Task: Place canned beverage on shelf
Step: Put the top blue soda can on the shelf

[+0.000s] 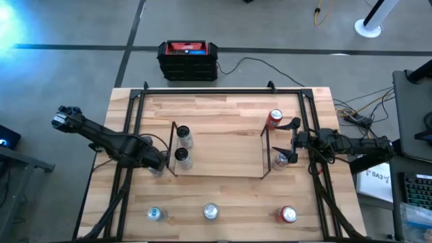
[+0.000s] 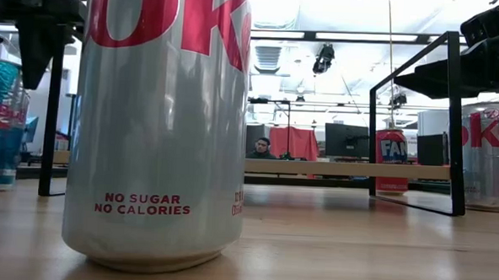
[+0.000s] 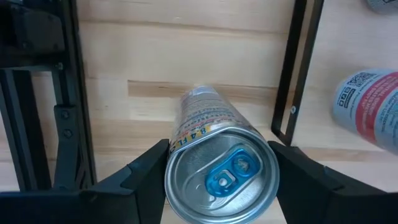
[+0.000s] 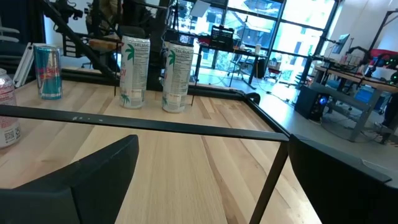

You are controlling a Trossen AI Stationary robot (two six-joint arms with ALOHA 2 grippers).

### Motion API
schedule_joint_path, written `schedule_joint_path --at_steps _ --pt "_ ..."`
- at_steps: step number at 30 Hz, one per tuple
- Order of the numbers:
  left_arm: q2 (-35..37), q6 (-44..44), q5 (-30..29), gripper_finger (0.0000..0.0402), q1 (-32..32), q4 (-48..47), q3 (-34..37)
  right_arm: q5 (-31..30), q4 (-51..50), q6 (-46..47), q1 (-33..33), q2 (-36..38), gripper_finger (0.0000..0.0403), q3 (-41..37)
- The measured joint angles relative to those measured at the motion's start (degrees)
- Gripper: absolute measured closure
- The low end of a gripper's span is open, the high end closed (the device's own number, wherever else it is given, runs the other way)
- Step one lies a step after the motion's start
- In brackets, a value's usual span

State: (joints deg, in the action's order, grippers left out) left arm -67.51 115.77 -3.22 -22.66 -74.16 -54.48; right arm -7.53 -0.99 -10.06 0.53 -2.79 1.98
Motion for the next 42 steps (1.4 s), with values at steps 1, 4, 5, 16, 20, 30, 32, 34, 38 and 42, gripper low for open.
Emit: schedule_joint_path --at_steps 1,4,5,16,20,30,32,34,38,42 --pt "0.0 0.4 -0.2 0.0181 -0.5 -0.1 0.0 0.0 0.0 0.0 0.0 0.0 0.0005 0.0" --pt "0.0 0.8 -0.2 0.0181 -1.6 0.5 0.0 0.0 0.0 0.0 0.0 0.0 0.0005 0.0" --pt "0.0 0.9 -0.2 0.0181 -2.0 0.9 0.0 0.0 0.0 0.0 0.0 0.0 0.0005 0.0" --pt "2.1 4.9 -4.0 0.0181 -4.7 -0.9 -0.2 0.0 0.0 0.0 0.0 0.0 0.0005 0.0" --pt "4.9 4.7 -8.9 0.0181 -4.6 -2.7 -0.2 0.0 0.0 0.0 0.0 0.0 0.0005 0.0" --pt "10.4 -3.4 -12.9 0.0181 4.1 -5.4 -1.2 0.0 0.0 0.0 0.0 0.0 0.0005 0.0" --pt "10.3 -8.1 -12.8 0.0181 8.0 -5.5 -2.7 0.0 0.0 0.0 0.0 0.0 0.0005 0.0" --pt "9.5 -12.8 -12.8 0.0181 12.4 -6.4 -4.5 0.0 0.0 0.0 0.0 0.0 0.0005 0.0" --pt "6.8 -22.1 -12.5 0.0181 21.1 -7.6 -8.3 0.0 0.0 0.0 0.0 0.0 0.0005 0.0" --pt "3.7 -31.1 -12.2 0.0181 29.2 -8.3 -12.0 0.0 0.0 0.0 0.0 0.0 0.0005 0.0"
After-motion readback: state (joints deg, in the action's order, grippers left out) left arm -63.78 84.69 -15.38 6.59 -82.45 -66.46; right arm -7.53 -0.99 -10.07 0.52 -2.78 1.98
